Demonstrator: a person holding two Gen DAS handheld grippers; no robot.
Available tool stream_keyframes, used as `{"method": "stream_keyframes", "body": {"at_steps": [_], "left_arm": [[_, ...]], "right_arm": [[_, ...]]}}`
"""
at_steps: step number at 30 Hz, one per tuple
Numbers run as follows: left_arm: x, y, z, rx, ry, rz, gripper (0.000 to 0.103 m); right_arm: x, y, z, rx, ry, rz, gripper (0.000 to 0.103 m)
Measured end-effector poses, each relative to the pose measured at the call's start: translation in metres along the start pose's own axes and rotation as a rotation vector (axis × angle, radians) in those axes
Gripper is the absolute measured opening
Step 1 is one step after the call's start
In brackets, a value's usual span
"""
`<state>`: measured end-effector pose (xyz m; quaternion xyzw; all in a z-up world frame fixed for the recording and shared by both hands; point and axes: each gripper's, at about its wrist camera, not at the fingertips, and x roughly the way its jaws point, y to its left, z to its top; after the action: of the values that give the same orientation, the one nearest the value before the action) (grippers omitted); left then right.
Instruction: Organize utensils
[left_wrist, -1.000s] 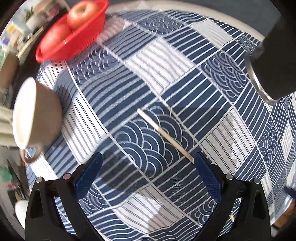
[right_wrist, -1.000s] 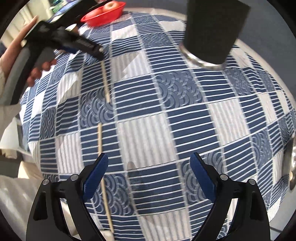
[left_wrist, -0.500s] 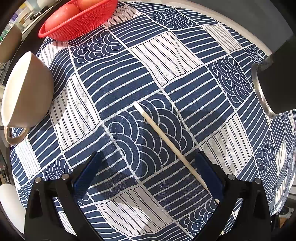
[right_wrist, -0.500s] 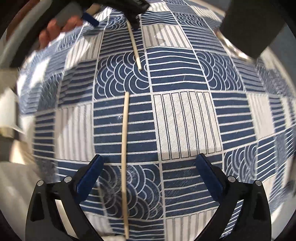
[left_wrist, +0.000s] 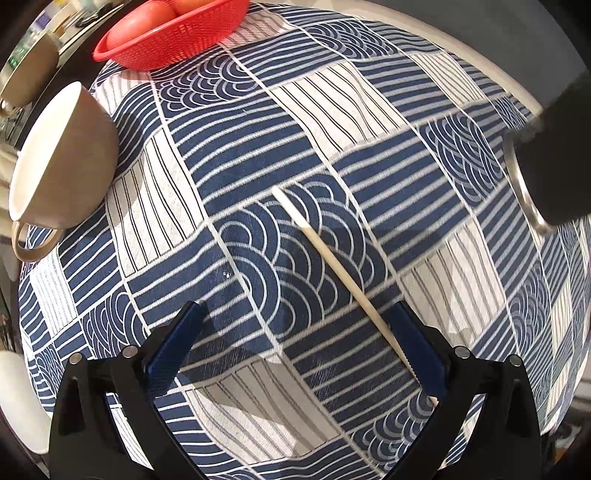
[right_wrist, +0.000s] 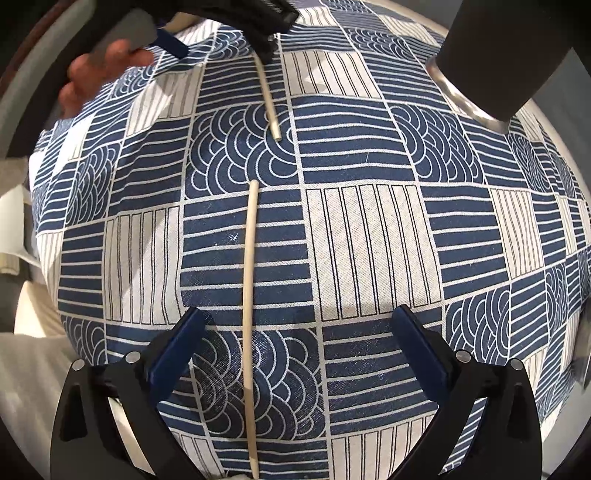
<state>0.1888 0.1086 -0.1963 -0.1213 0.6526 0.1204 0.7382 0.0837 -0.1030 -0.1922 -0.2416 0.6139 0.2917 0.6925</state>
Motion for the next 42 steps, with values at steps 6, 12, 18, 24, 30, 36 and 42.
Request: {"method": "stream_keyframes", "body": {"at_steps": [6, 12, 18, 24, 30, 36, 42], "left_arm": [[-0.005, 0.005, -0.028, 0.073, 0.034, -0.008, 0.080], [-0.013, 0.065, -0.046, -0.109, 0.114, -0.170, 0.004], [-0.023, 0.087, -0.077, -0.119, 0.124, -0.167, 0.004], [-0.057, 0.088, -0.083, -0.087, 0.084, -0.095, 0.004], [-0.107, 0.080, -0.049, -0.083, 0.015, -0.057, 0.004], [-0.143, 0.055, -0.018, -0.089, -0.054, -0.030, 0.004], [-0.180, 0.026, -0.010, -0.090, -0.132, -0.011, 0.004]], "right_arm": [[-0.010, -0.024, -0.002, 0.042, 0.003, -0.014, 0.070], [-0.026, -0.097, -0.011, 0.266, -0.019, 0.064, 0.004], [-0.039, -0.163, -0.026, 0.462, -0.062, 0.105, 0.004], [-0.079, -0.209, -0.022, 0.585, -0.175, 0.142, 0.005], [-0.112, -0.246, 0.007, 0.560, -0.293, 0.122, 0.005], [-0.144, -0.260, 0.041, 0.485, -0.412, 0.121, 0.005], [-0.178, -0.274, 0.062, 0.410, -0.511, 0.153, 0.005]]}}
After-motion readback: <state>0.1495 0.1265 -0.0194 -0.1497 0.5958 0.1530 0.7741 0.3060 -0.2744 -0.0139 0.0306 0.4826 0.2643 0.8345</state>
